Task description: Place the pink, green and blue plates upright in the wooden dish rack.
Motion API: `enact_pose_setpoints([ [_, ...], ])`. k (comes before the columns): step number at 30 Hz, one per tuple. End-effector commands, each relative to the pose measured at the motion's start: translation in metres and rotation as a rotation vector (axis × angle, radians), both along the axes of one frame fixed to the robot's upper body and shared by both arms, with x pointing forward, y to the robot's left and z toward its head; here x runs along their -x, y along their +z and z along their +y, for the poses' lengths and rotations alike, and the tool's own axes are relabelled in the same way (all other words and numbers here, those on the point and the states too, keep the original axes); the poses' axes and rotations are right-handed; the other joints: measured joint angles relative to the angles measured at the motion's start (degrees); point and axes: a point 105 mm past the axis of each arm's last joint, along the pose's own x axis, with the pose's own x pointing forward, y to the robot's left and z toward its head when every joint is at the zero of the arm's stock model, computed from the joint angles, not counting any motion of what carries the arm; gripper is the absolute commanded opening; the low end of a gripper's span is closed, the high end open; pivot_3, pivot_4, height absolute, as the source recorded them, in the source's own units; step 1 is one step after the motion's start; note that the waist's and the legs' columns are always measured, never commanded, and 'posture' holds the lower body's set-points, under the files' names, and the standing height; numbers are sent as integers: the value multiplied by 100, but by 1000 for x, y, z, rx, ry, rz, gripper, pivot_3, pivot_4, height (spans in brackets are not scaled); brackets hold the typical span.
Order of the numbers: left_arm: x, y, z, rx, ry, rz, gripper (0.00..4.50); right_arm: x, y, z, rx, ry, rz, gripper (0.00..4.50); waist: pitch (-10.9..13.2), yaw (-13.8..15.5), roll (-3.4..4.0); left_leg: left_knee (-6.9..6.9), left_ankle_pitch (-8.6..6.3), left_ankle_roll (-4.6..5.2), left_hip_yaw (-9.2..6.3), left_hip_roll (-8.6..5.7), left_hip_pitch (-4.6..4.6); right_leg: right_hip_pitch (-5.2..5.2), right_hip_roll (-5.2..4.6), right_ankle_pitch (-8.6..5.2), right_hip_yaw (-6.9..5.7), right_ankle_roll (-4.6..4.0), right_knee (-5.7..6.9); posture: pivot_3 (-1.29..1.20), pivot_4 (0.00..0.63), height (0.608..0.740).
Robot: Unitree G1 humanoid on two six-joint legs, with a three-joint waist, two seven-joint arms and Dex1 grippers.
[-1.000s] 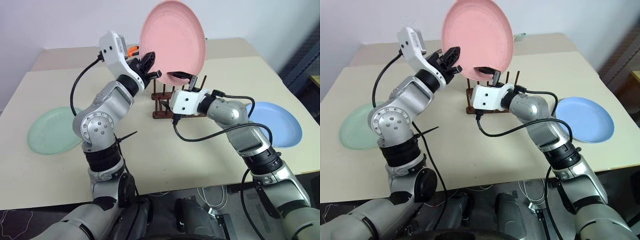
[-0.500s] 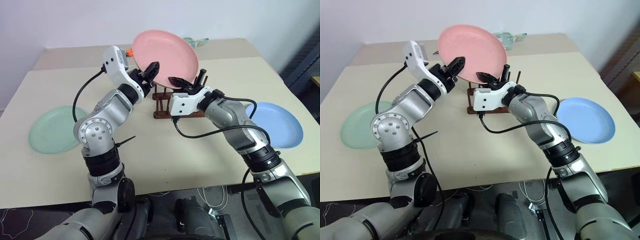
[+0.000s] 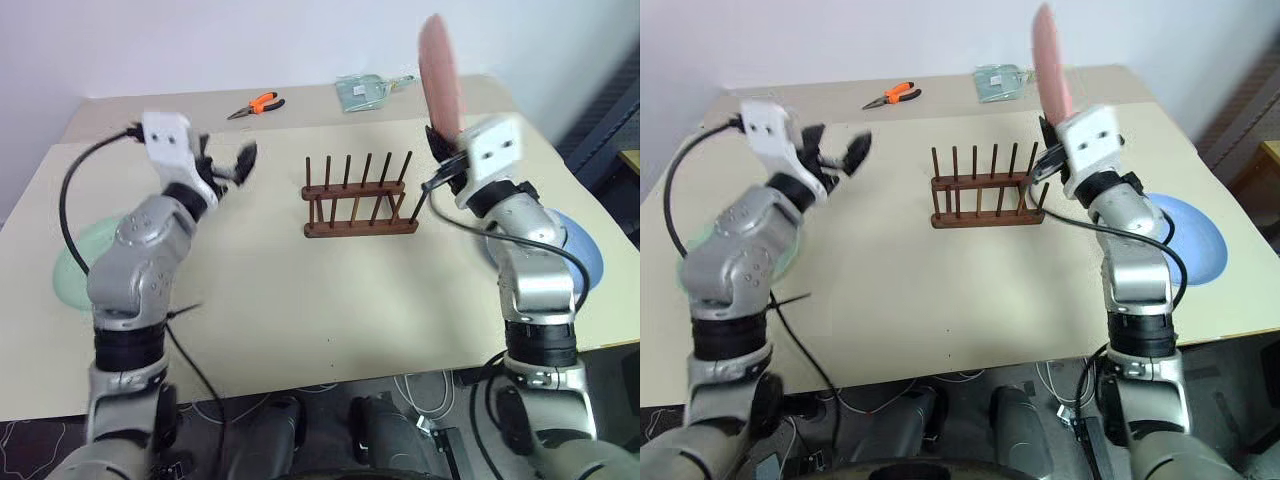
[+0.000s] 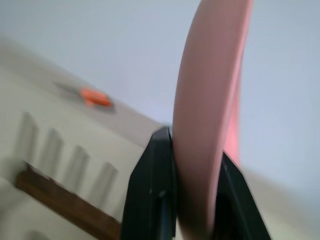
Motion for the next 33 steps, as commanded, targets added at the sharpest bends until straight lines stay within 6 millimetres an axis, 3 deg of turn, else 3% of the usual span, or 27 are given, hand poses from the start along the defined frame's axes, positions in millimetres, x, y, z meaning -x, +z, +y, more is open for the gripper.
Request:
enact_pose_setpoints([
  [1,26,-7,-27,-87,-223,-38,4319,19,19,2,-201,113,23,0,3,9,5,1,-2,2,0,0,-1,0,-4,0,-1,-1,0,0,150,729],
  [9,56,-47,-57,-130,-421,69,4319,26,13,16,-322,168,127,0,8,9,23,-1,-3,3,2,0,-2,-4,-12,-10,-5,-18,-1,0,150,729],
  [19,64,-56,-67,-122,-466,90,4319,11,-12,10,-300,83,222,0,9,5,25,0,-1,6,2,0,-3,-4,-12,-10,-10,-17,-2,0,150,729],
  [23,67,-59,-68,-127,-477,101,4362,4,-19,9,-253,64,246,1708,10,5,27,0,-1,6,2,0,-3,-4,-12,-10,-11,-17,-2,0,150,729],
  [27,68,-60,-68,-118,-484,113,4500,-1,-11,3,-178,-1,184,3716,11,6,27,0,-1,6,2,0,-3,-4,-13,-10,-11,-17,-2,0,150,729],
  [31,69,-60,-66,-106,-488,124,4500,-2,-2,-2,-106,-41,113,3716,11,7,28,0,-1,7,2,0,-4,-4,-13,-10,-13,-17,-3,0,150,729],
  [33,66,-60,-61,-109,-457,119,4500,1,20,-11,-71,-71,8,3716,12,7,29,1,-1,7,2,0,-4,-4,-13,-10,-13,-16,-3,0,150,729],
])
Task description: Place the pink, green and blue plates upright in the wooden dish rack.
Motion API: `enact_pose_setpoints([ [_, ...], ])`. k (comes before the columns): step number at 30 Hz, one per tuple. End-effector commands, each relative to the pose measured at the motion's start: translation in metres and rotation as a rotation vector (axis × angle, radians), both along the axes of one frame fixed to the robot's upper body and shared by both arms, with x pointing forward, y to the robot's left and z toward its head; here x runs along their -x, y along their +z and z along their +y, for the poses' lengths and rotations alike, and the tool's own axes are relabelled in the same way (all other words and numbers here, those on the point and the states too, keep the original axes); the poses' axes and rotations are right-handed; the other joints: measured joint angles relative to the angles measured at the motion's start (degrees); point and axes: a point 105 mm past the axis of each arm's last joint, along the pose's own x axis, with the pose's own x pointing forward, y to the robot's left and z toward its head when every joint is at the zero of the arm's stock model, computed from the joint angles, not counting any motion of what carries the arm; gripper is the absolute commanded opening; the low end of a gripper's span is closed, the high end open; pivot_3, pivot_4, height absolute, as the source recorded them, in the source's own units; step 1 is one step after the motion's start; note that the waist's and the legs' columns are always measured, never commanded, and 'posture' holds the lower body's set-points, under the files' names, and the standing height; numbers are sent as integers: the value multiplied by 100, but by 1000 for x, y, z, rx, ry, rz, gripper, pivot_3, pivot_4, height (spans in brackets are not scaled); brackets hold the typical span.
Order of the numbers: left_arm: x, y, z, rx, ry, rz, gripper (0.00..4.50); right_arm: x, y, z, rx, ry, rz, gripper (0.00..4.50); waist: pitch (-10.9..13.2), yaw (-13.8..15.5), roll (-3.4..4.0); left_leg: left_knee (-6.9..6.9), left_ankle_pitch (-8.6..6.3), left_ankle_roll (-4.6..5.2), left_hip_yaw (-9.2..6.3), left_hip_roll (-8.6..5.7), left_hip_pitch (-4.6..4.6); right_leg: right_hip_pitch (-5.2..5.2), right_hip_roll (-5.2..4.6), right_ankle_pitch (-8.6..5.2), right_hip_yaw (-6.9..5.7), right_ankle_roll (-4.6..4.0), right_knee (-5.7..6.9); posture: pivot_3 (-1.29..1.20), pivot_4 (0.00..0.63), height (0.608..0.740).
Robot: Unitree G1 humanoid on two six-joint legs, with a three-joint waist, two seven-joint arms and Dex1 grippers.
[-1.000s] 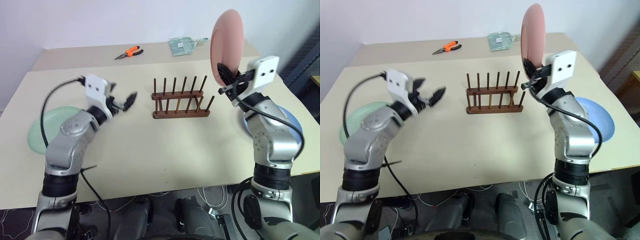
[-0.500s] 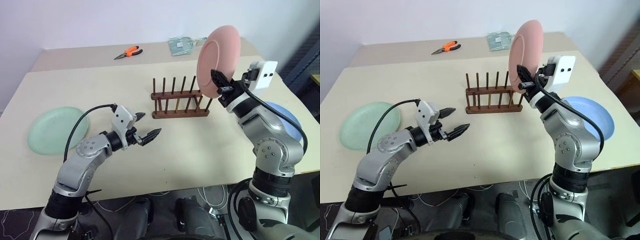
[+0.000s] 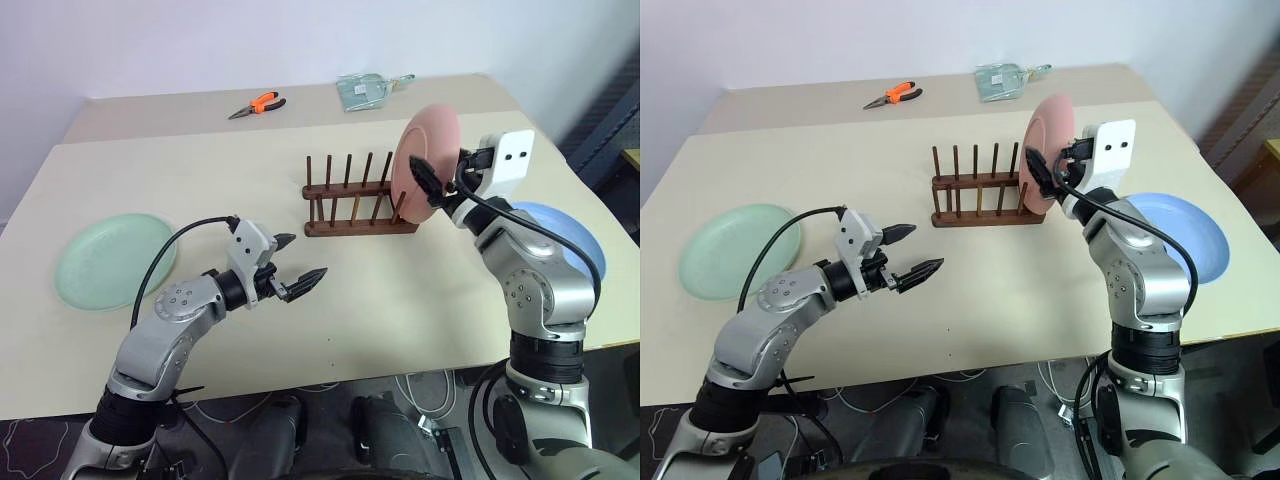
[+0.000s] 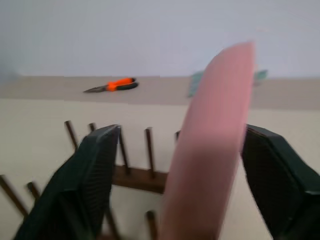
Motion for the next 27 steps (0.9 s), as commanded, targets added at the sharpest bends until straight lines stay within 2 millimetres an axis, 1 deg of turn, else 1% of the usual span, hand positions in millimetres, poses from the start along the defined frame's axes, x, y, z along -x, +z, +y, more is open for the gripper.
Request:
enact_pose_setpoints([
  [1,-4,13,11,14,67,-63,4500,10,58,-13,73,-51,-252,3716,2,0,3,1,0,0,0,0,0,0,0,0,0,0,-1,0,150,729],
  [3,-15,19,29,59,186,-79,4500,18,86,-18,128,-71,-369,3716,14,3,19,3,0,0,1,0,-2,0,0,0,-1,0,-2,0,150,729],
  [4,-20,23,38,83,239,-84,4500,21,94,-17,161,-68,-409,3716,14,5,19,3,0,0,1,0,-3,-1,0,0,-1,1,-3,0,150,729],
  [6,-28,27,57,103,356,-112,4500,26,104,-12,228,-45,-467,4253,13,0,18,2,0,0,-3,2,-3,0,0,2,-8,6,-3,0,150,729],
  [7,-37,26,78,112,483,-104,4500,29,108,-3,277,-4,-497,4470,13,-3,17,0,0,0,-2,2,-2,0,1,7,-8,14,-4,0,150,729],
  [8,-42,25,96,118,591,-103,4500,32,110,6,331,33,-520,4470,13,-7,18,-1,0,0,-2,2,-2,1,0,7,-8,15,-4,0,150,729],
  [9,-45,25,116,106,704,-112,4500,35,108,19,392,86,-537,4470,13,-14,18,1,0,0,-2,3,-1,1,0,8,-7,16,-4,0,150,729],
  [10,-48,23,146,110,877,-101,4500,40,99,42,471,187,-536,4470,13,-25,18,2,0,0,-2,3,-1,1,1,8,-8,16,-3,0,150,729],
  [11,-47,21,167,108,1005,-89,4500,44,90,58,521,271,-529,4470,13,-37,18,2,0,0,-2,3,-1,1,1,8,-8,17,-3,0,150,729],
  [12,-43,19,192,103,1165,-78,4500,50,78,74,569,350,-524,4470,14,-44,16,2,0,0,-2,4,-1,0,1,8,-7,17,-1,0,150,729],
  [13,-37,17,212,111,1290,-62,4500,53,69,85,600,400,-519,4470,14,-46,15,2,0,0,-2,6,-1,-1,3,8,-8,17,-1,0,150,729],
  [15,-23,16,237,143,1466,-42,4500,55,56,98,610,461,-501,4470,13,-21,10,2,0,0,-2,7,-2,-1,4,9,-9,19,-2,0,150,729],
  [16,-15,16,246,159,1532,-38,4500,56,49,103,610,485,-487,4470,12,-1,6,4,-1,1,-2,6,-3,0,3,9,-9,20,-3,0,150,729],
  [18,-5,16,258,179,1609,-24,4500,57,38,111,615,517,-474,4470,15,39,-1,12,-4,3,-3,-1,-4,4,-1,10,-11,21,-4,0,150,729],
  [20,13,5,271,237,1712,53,4500,57,23,121,606,565,-447,4470,11,53,-12,20,-9,-6,-8,-5,-4,9,-2,11,-15,22,-4,0,150,729],
  [22,28,-9,277,311,1788,150,4500,57,15,125,594,593,-429,4470,6,44,-20,20,-12,-10,-8,-5,-2,13,-2,11,-16,23,-5,0,150,729],
  [25,38,-28,274,449,1819,285,4500,55,8,127,595,608,-415,4470,6,20,-21,20,-12,-12,-11,-4,-1,12,-1,11,-19,23,-2,0,150,729],
  [27,36,-37,265,550,1775,366,4500,53,3,127,608,615,-409,4470,6,20,-24,20,-11,-14,-12,-4,-1,12,-1,11,-21,23,-2,0,150,729],
])
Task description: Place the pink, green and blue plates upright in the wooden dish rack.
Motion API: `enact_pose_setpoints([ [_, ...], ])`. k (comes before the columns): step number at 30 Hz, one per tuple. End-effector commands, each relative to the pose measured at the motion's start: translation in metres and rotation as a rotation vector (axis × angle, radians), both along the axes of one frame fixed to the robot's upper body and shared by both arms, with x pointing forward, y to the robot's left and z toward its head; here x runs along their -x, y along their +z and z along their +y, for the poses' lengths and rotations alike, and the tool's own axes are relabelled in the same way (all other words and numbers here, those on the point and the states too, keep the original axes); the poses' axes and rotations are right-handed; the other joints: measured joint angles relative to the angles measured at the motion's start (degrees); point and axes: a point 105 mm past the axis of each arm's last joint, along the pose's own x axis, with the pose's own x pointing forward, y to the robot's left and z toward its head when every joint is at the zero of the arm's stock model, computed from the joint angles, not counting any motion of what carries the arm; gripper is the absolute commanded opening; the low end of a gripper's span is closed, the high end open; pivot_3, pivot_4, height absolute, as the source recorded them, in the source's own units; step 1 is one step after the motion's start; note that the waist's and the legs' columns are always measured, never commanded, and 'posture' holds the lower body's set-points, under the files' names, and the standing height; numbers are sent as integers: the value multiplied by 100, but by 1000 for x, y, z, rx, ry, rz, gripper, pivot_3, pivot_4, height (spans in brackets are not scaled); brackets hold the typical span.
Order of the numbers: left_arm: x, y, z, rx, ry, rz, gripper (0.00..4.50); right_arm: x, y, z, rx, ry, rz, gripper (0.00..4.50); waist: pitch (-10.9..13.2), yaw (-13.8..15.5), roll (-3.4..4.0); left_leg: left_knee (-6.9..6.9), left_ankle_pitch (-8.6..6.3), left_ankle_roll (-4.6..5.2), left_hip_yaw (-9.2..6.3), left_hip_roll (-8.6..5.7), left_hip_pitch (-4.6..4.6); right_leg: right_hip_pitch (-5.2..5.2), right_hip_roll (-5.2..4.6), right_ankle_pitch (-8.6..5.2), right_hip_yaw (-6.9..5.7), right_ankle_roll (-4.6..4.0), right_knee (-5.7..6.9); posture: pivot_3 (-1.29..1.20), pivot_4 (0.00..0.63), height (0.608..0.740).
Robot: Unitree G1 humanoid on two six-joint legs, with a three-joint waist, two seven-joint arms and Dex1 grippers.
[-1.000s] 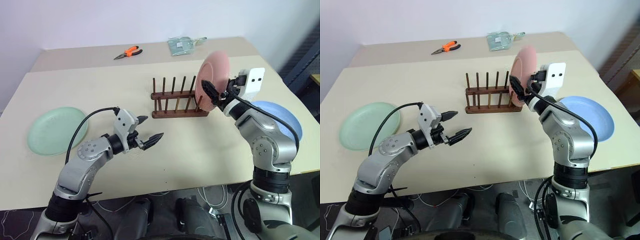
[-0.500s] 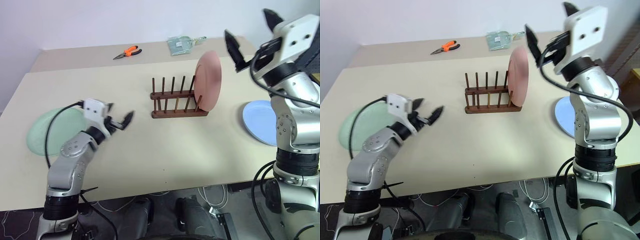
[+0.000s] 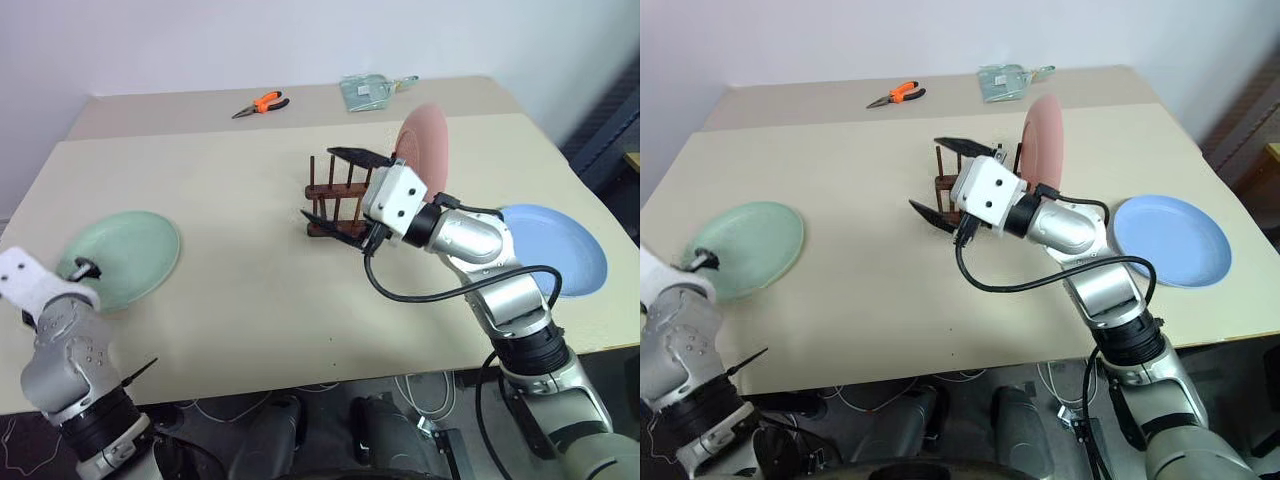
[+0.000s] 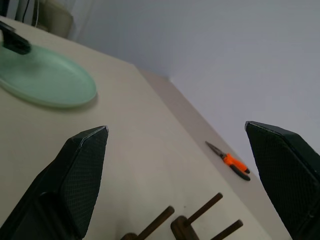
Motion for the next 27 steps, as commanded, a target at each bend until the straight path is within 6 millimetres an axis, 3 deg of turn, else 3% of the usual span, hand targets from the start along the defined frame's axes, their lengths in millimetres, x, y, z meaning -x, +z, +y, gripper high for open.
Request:
enact_pose_setpoints([
  [1,-2,3,-11,144,-22,-104,4500,3,3,2,4,20,-43,4470,1,2,-2,0,0,0,0,0,0,0,0,0,-1,0,0,0,150,729],
  [3,-5,-2,-18,230,-32,-135,4500,2,2,3,6,22,-44,4470,0,8,-1,1,0,-2,-1,0,1,2,-1,0,-3,0,1,0,150,729],
  [6,-8,-3,-21,299,-21,-178,3652,3,2,4,7,19,-53,4500,-1,4,-1,0,1,-4,-1,0,3,3,-1,0,-2,0,1,0,150,729],
  [12,-30,12,-32,334,-109,-251,611,3,-3,-1,22,-3,-27,4500,-2,8,-5,1,4,-9,-3,0,2,4,1,0,-3,0,2,0,150,729],
  [13,-37,23,-35,297,-162,-280,79,3,-3,-1,30,-7,-28,4500,-2,4,-6,1,4,-9,-3,0,2,4,1,0,-3,0,2,0,150,729],
  [16,-48,43,-42,221,-255,-332,28,3,-3,-2,43,-13,-36,4500,-2,-9,-6,-3,9,-18,-3,0,2,1,3,0,-1,-1,3,0,150,729],
  [18,-69,98,-75,38,-476,-438,28,4,-4,0,104,-23,-101,4500,5,-7,-17,-3,12,-23,-2,0,2,0,2,0,0,-1,3,0,150,729],
  [20,-78,130,-106,-79,-639,-491,28,4,-7,4,168,-27,-160,4500,12,12,-34,-3,18,-32,-9,0,-1,-1,4,0,-4,-3,5,0,150,729],
  [24,-87,163,-161,-165,-863,-525,28,1,-12,12,279,-46,-305,4500,10,-12,-33,-3,21,-38,1,-3,2,2,0,0,1,-2,2,0,150,729],
  [27,-90,172,-184,-130,-933,-548,28,-5,-11,17,304,-64,-364,4500,10,-46,-33,-9,28,-50,2,-2,3,-3,2,0,5,-2,3,0,150,729],
])
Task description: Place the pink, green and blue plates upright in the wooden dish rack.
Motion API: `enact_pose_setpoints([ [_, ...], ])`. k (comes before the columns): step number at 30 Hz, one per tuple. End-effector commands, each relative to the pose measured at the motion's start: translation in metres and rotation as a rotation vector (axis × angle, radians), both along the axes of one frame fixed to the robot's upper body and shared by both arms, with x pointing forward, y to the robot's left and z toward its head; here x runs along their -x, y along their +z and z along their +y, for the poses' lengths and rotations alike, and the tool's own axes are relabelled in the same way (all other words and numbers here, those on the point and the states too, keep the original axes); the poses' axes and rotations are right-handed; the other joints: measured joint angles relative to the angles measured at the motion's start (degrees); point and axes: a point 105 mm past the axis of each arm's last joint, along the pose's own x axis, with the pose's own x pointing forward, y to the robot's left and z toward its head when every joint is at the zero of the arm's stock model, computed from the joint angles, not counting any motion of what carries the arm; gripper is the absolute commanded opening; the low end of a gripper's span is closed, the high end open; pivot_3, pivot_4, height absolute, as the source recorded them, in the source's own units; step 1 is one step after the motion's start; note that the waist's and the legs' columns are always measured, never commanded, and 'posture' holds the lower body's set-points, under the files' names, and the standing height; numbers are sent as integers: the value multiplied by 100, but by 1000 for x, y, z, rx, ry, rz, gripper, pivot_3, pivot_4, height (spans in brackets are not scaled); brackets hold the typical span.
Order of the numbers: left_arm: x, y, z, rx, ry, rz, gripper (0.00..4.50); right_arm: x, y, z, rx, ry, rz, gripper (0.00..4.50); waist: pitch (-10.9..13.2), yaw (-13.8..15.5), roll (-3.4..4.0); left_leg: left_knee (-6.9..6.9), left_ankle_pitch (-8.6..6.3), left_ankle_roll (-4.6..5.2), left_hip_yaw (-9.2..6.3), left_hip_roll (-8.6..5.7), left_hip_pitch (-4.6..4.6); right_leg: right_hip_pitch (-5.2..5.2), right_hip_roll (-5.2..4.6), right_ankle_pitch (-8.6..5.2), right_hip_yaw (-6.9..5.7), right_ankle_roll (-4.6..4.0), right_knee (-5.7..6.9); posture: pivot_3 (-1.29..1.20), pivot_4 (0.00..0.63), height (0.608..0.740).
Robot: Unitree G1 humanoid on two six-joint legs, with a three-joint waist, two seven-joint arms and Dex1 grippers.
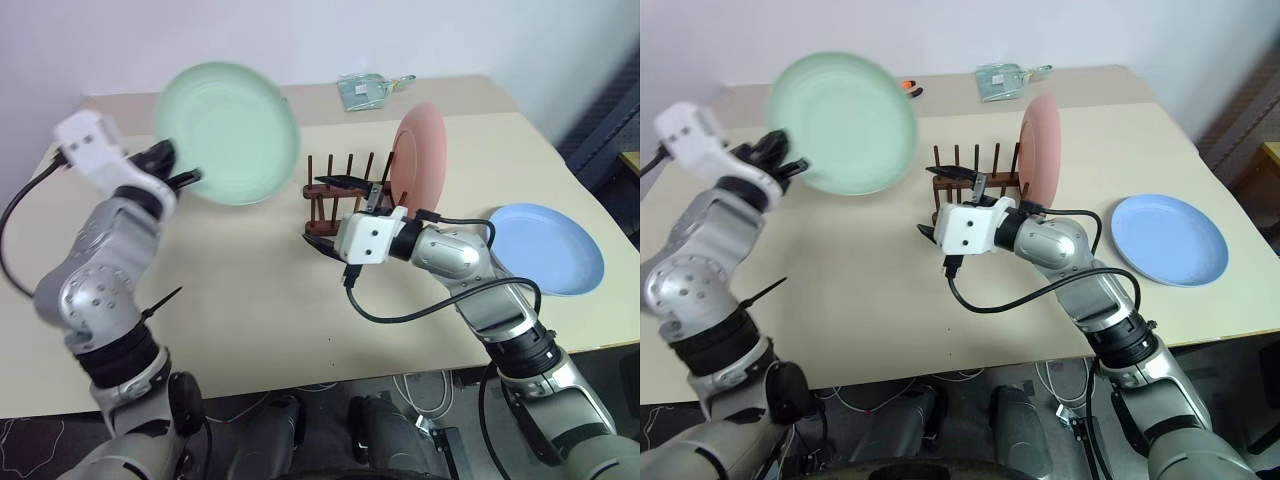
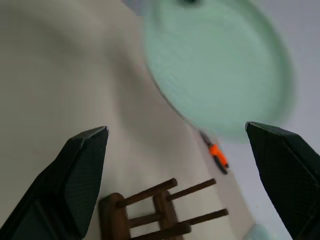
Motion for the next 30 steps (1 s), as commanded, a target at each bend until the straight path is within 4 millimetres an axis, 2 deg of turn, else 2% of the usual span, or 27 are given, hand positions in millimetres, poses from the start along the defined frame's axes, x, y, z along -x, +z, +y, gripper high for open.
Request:
enact_pose_setpoints([
  [1,3,15,-27,11,-83,-31,28,-8,17,5,17,-22,-154,4500,1,-28,-1,-3,1,-1,1,2,1,-2,2,0,3,0,1,0,150,729],
  [3,4,20,-43,54,-139,-35,28,-20,21,4,46,-61,-228,4500,3,-37,-2,-5,6,-4,1,5,1,-6,7,0,4,-1,3,0,150,729],
  [6,6,22,-51,91,-172,-31,28,-27,20,2,75,-80,-268,4500,3,-2,-3,-4,10,-5,-1,5,0,-6,8,0,4,-2,3,0,150,729],
  [9,7,20,-54,113,-197,-16,0,-32,18,0,99,-96,-293,3723,4,10,-4,-6,12,-1,-1,5,-1,-6,9,0,6,-2,3,0,150,729],
  [14,10,16,-57,136,-238,-16,0,-34,17,-2,111,-108,-314,1174,4,13,-4,-3,13,-1,0,5,-1,-5,13,0,7,-2,3,0,150,729],
  [15,11,18,-58,140,-243,-33,714,-34,16,-2,117,-109,-318,626,4,13,-5,-3,13,-1,-1,5,-1,-5,16,0,8,-2,3,0,150,729],
  [16,12,21,-57,143,-243,-54,1069,-34,15,-2,124,-111,-328,84,6,12,-6,-3,13,-1,-1,5,-1,-5,24,0,10,-2,3,0,150,729],
  [19,16,44,-46,146,-193,-185,2518,-34,17,-4,132,-122,-359,0,7,14,-8,-2,13,-3,0,6,-1,-4,27,0,12,-3,3,0,150,729],
  [22,17,60,-26,101,-88,-279,2518,-35,18,-6,130,-133,-374,0,8,4,-8,-3,13,-4,0,7,-1,-5,28,0,13,-3,2,0,150,729],
  [26,16,67,0,-48,70,-337,2518,-36,24,-10,97,-150,-380,0,8,12,-8,-7,15,-6,1,9,0,-7,31,1,16,-6,3,0,150,729],
  [28,18,63,20,-282,191,-355,2518,-33,39,-20,-44,-177,-347,0,7,0,-7,-8,15,-6,2,9,0,-6,30,1,18,-6,2,0,150,729],
  [30,15,38,29,-512,224,-301,2518,-22,63,-29,-302,-167,-256,0,7,-7,2,-21,15,-5,5,10,4,-9,31,1,26,-8,2,0,150,729],
])
